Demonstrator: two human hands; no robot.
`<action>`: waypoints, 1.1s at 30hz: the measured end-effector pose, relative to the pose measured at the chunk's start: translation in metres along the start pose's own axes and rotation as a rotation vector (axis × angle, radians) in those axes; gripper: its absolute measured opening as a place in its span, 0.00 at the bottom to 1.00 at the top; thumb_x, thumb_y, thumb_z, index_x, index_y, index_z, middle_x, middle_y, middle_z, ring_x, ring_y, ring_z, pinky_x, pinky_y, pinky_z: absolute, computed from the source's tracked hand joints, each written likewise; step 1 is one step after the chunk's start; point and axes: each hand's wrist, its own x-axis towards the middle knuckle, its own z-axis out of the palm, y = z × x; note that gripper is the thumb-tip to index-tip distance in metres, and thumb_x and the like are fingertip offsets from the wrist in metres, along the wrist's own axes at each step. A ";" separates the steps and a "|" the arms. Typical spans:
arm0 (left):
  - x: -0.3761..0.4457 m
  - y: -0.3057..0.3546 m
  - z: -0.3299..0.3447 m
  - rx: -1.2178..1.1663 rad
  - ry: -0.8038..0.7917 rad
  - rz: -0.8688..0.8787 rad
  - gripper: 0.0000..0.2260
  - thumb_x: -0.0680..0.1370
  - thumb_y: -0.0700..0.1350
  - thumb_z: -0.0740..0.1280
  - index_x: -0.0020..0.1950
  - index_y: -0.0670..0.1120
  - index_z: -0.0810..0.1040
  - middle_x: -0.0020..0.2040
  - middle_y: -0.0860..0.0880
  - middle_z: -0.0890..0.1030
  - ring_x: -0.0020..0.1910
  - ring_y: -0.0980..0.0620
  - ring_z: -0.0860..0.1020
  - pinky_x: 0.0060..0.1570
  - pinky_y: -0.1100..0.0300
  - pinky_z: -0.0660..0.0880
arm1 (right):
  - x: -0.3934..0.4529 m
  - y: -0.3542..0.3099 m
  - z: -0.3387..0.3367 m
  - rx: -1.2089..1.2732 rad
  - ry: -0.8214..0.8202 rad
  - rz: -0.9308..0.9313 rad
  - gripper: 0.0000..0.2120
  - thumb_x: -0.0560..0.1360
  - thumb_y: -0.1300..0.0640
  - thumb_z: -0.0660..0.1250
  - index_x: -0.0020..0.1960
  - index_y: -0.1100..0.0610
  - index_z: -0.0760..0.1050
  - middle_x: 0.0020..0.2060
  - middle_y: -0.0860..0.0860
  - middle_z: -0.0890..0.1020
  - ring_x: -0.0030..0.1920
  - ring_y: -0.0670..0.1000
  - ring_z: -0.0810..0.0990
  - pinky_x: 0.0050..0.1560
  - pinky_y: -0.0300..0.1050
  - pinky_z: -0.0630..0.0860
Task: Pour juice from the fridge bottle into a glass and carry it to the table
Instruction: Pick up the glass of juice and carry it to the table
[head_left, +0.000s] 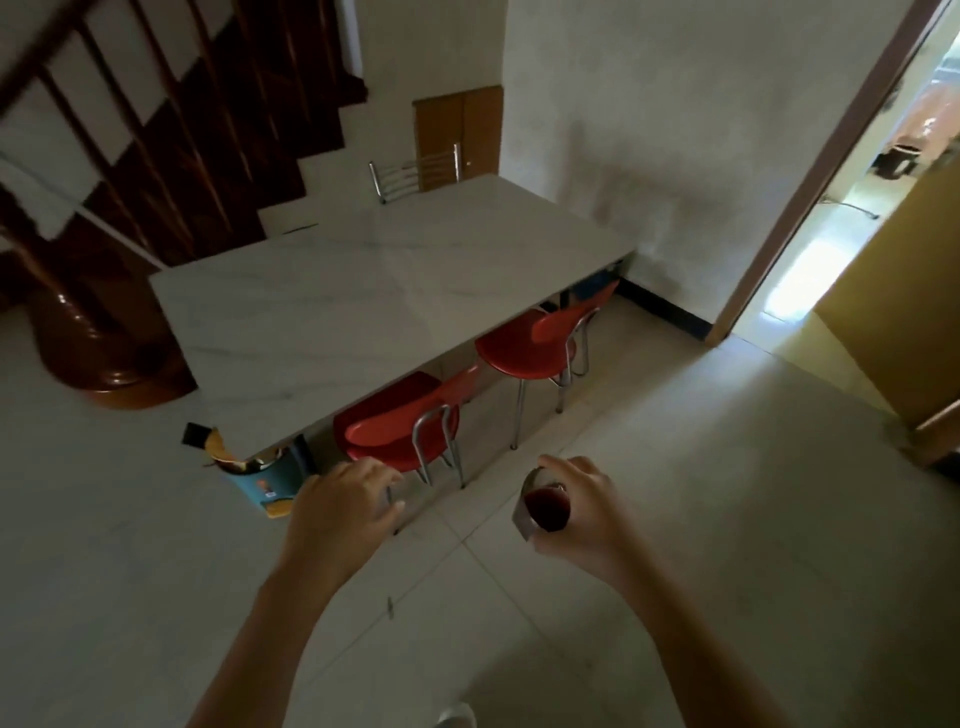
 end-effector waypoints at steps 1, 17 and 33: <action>0.012 -0.004 0.003 0.009 0.009 -0.034 0.10 0.70 0.49 0.73 0.50 0.49 0.81 0.48 0.51 0.82 0.45 0.47 0.80 0.41 0.52 0.76 | 0.019 0.001 -0.003 0.017 -0.016 -0.019 0.38 0.61 0.52 0.75 0.68 0.48 0.65 0.58 0.48 0.73 0.53 0.49 0.75 0.50 0.42 0.76; 0.237 -0.077 0.026 -0.026 0.043 -0.244 0.15 0.75 0.55 0.59 0.56 0.52 0.78 0.55 0.53 0.79 0.53 0.50 0.77 0.49 0.54 0.71 | 0.309 -0.028 -0.040 -0.159 -0.045 -0.250 0.36 0.66 0.46 0.72 0.71 0.46 0.62 0.64 0.47 0.72 0.58 0.51 0.76 0.51 0.46 0.76; 0.383 -0.152 0.044 -0.055 0.084 -0.620 0.12 0.77 0.52 0.65 0.59 0.53 0.76 0.58 0.56 0.78 0.55 0.52 0.77 0.51 0.54 0.71 | 0.584 -0.065 0.031 -0.181 -0.315 -0.419 0.35 0.67 0.46 0.71 0.70 0.49 0.62 0.63 0.51 0.70 0.57 0.54 0.76 0.53 0.49 0.77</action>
